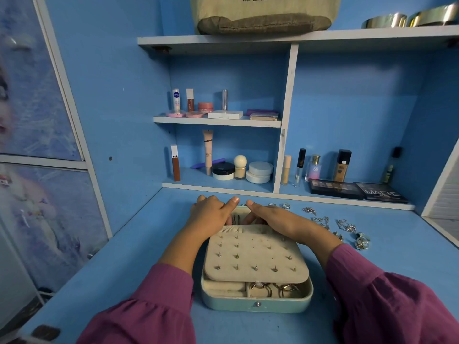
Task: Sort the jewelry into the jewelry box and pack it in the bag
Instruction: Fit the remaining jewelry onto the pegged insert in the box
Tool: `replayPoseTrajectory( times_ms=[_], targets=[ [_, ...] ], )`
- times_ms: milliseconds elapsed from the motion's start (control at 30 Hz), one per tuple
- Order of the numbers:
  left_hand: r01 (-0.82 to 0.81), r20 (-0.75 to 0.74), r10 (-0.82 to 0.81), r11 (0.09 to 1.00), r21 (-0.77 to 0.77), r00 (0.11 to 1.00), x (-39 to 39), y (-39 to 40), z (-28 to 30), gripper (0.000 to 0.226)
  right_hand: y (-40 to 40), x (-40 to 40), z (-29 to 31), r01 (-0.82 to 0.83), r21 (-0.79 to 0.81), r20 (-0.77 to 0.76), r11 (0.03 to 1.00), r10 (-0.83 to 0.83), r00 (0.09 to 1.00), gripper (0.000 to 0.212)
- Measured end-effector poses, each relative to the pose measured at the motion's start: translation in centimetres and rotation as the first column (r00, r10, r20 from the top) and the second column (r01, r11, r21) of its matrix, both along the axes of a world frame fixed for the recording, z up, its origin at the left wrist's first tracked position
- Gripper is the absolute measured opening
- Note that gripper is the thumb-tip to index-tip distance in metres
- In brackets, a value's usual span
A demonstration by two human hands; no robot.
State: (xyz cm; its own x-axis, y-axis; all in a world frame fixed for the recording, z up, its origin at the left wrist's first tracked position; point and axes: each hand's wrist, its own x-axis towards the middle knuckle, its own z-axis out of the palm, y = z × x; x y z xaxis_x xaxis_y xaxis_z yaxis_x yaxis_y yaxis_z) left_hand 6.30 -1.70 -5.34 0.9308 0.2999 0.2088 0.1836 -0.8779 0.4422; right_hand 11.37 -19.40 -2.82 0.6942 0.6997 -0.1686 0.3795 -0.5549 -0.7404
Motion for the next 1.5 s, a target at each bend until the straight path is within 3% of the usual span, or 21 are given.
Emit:
replayPoseTrajectory(
  times_ms=[467, 700, 1067, 1500],
  targets=[
    [0.042, 0.005, -0.042, 0.999, 0.012, 0.999, -0.3, -0.3, 0.2, 0.057, -0.1, 0.0, 0.1, 0.030, 0.051, -0.041, 0.998, -0.028, 0.999, 0.063],
    [0.076, -0.062, -0.076, 0.997, 0.003, 0.995, -0.4, -0.4, 0.4, 0.056, 0.0, 0.1, -0.1, 0.062, 0.062, 0.041, 0.996, -0.065, 0.997, 0.061],
    [0.035, 0.020, -0.034, 0.996, -0.080, 0.999, -0.9, -0.6, 0.6, 0.049, 0.0, 0.2, -0.1, 0.071, 0.033, 0.143, 0.997, -0.075, 0.987, 0.066],
    [-0.061, 0.139, 0.075, 0.993, -0.103, 0.987, -0.9, 0.4, 0.4, 0.057, 0.0, -0.2, 0.2, 0.063, 0.027, 0.062, 0.998, -0.065, 0.996, 0.063]
  ],
)
